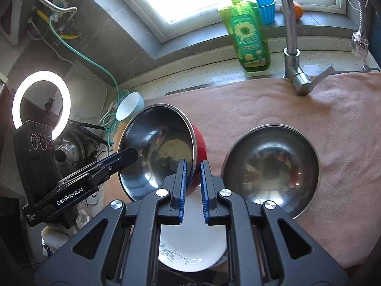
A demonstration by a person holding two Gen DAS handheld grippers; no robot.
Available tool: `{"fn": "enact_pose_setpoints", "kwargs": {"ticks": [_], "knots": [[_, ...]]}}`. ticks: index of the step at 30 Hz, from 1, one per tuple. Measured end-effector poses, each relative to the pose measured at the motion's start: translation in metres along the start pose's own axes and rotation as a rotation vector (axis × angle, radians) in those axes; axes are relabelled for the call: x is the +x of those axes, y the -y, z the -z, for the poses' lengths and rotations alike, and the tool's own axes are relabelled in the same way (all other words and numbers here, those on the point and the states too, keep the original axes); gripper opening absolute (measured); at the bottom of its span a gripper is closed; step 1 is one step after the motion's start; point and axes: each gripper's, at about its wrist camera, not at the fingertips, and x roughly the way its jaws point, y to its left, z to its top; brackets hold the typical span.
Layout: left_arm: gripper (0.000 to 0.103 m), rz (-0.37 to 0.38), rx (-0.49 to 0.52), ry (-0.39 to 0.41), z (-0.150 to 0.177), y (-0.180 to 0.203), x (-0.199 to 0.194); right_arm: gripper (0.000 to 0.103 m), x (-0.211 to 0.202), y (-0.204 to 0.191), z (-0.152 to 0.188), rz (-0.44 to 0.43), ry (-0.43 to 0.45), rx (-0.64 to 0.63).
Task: Organize plates and bowls
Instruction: 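Lift the red bowl and carry it over the large steel bowl, then lower the red bowl into the large steel bowl and open both tools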
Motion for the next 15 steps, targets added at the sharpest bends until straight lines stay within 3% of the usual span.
{"fn": "enact_pose_setpoints", "kwargs": {"ticks": [15], "knots": [[0.017,-0.02,0.098,-0.132,0.011,0.058,0.073,0.012,-0.01,0.088,0.01,0.09,-0.025,0.069]]}}
